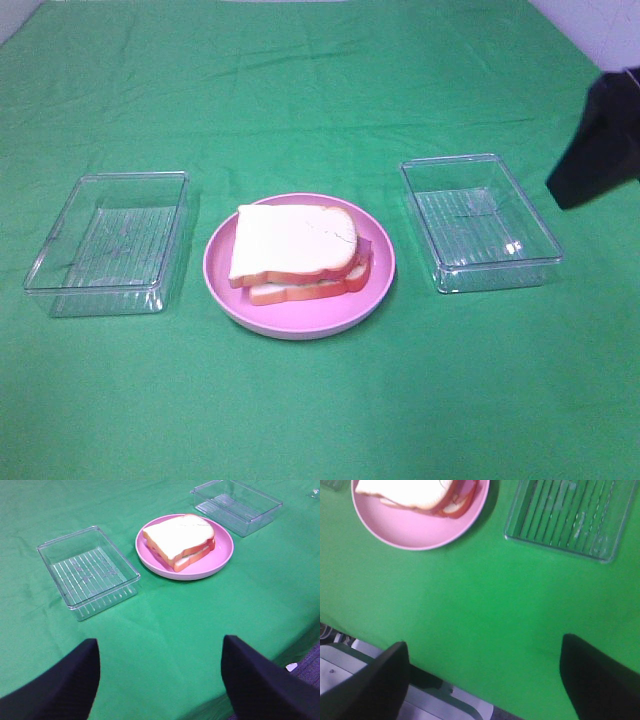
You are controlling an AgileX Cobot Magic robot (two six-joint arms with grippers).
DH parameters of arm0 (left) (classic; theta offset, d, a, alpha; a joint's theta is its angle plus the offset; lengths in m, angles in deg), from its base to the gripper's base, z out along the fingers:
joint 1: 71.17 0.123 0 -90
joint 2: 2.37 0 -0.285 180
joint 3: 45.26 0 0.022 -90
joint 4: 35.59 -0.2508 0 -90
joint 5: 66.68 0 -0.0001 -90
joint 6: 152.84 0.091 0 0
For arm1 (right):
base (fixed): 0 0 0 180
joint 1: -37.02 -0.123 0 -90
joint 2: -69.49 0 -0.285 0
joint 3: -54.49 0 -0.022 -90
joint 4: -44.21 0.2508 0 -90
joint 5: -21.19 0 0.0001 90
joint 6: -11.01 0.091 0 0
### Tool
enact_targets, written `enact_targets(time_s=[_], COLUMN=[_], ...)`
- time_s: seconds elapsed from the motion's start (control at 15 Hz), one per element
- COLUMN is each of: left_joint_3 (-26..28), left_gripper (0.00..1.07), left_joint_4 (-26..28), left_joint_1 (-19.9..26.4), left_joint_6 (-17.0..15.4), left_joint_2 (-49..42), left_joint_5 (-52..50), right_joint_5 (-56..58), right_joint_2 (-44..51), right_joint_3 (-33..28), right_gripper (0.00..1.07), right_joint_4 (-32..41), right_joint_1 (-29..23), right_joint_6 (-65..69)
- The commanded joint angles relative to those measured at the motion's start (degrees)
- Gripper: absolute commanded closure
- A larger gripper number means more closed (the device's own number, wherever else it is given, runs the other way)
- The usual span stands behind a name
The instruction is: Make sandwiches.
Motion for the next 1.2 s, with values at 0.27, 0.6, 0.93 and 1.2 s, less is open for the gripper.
enact_targets(time_s=[0.27, 0.6, 0.93, 1.2], left_joint_3=[-0.11, -0.11, -0.11, -0.11], left_gripper=[0.40, 0.40, 0.40, 0.40], left_joint_4=[0.11, 0.17, 0.17, 0.17], left_joint_1=[-0.17, -0.17, -0.17, -0.17], left_joint_6=[0.00, 0.00, 0.00, 0.00], left_joint_2=[-0.92, -0.92, -0.92, -0.92], left_joint_5=[0.11, 0.11, 0.11, 0.11], right_joint_5=[0.00, -0.52, -0.52, -0.63], right_joint_2=[20.23, 44.06, 57.75, 61.13], right_joint_3=[-18.39, -29.97, -29.97, -29.97], right_gripper=[0.32, 0.32, 0.32, 0.32], right_joint_4=[-1.15, -1.09, -1.26, -3.78], right_joint_1=[-0.06, -0.06, -0.06, -0.06], right_joint_6=[0.40, -0.23, -2.86, -1.43])
